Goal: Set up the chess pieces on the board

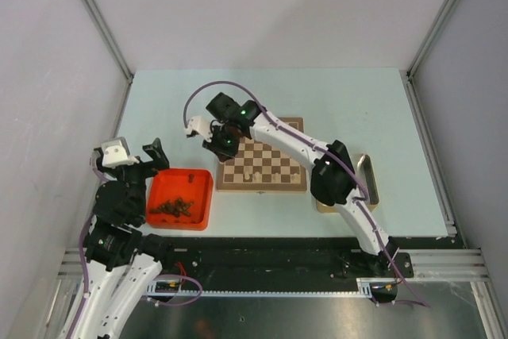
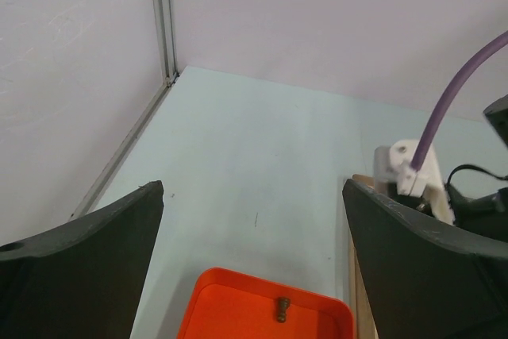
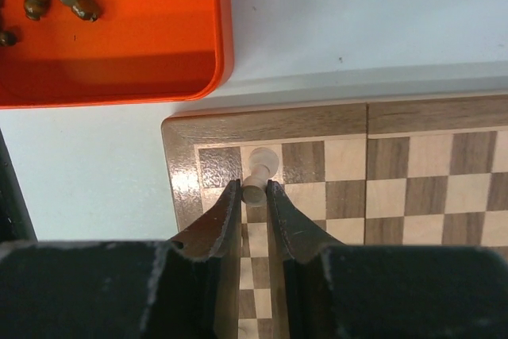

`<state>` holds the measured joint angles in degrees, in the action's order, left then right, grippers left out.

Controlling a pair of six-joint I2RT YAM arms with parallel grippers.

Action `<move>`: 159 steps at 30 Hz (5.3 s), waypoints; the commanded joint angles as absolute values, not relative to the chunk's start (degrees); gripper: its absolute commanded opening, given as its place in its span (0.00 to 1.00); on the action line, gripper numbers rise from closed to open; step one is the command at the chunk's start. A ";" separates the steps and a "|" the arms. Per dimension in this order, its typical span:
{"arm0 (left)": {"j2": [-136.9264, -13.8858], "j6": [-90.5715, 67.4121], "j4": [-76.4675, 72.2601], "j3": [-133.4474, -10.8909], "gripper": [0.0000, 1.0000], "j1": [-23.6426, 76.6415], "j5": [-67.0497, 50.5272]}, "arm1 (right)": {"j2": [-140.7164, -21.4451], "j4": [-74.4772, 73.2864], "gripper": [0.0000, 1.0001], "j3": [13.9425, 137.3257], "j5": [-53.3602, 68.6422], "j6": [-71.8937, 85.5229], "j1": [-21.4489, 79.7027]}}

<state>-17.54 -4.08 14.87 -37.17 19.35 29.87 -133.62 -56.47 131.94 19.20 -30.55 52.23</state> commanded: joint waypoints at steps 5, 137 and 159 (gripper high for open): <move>-16.87 -4.66 12.66 -36.65 1.00 18.37 29.09 | -132.98 -59.41 0.17 129.47 15.82 -32.43 55.02; -30.66 -25.31 11.69 -42.97 1.00 17.67 -15.19 | -80.88 -54.40 0.76 85.46 44.20 -36.47 15.14; -37.52 -20.23 12.48 -41.83 1.00 17.67 -24.88 | -77.60 -59.22 0.72 60.12 47.54 -68.76 -2.37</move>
<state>-35.73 -24.32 13.02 -40.69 18.00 -23.75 -75.13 -54.30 60.69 44.75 -48.36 -2.81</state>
